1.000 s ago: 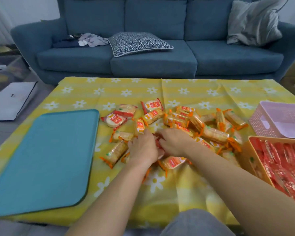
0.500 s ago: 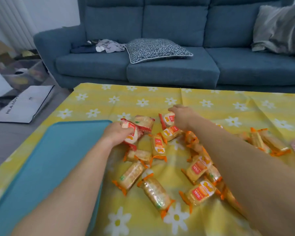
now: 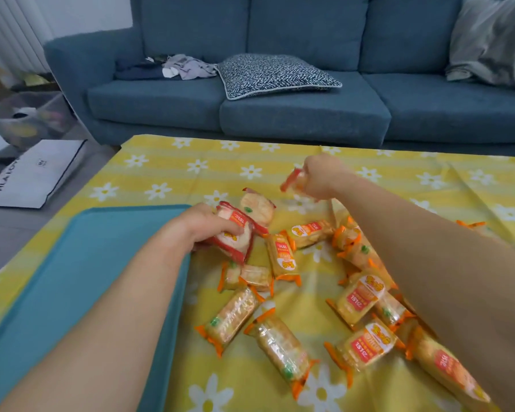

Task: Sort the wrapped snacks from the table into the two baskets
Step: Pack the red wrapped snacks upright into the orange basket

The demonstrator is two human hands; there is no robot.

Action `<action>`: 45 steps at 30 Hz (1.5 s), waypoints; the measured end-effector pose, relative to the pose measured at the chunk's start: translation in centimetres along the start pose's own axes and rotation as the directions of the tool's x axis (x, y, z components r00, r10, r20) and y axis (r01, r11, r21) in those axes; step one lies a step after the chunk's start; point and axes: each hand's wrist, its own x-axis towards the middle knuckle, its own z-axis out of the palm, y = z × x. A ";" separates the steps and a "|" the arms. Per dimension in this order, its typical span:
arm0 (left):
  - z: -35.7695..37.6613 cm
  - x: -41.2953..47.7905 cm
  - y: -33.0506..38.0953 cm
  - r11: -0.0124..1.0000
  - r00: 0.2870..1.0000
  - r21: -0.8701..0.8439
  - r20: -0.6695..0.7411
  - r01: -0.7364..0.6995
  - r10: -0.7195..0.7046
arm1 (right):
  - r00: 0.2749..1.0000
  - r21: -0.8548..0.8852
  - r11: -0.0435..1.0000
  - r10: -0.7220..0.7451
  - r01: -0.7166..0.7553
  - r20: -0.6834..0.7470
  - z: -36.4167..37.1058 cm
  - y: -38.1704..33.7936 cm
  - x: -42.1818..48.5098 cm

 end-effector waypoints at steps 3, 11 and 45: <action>-1.0 -0.3 -0.4 0.895 0.997 -0.440 0.046 0.074 -0.059 | 0.988 0.614 0.775 0.143 -0.151 0.063 0.4 -2.1 -0.3; 1.6 0.1 1.5 0.644 0.995 -0.763 0.098 0.063 0.019 | 0.936 0.773 0.528 0.197 -0.352 0.292 5.4 -6.1 -1.2; 34.9 -25.6 17.6 0.846 0.837 -0.001 0.141 -0.533 0.528 | 0.704 0.423 0.707 0.682 -0.566 -0.198 -4.9 31.3 -39.1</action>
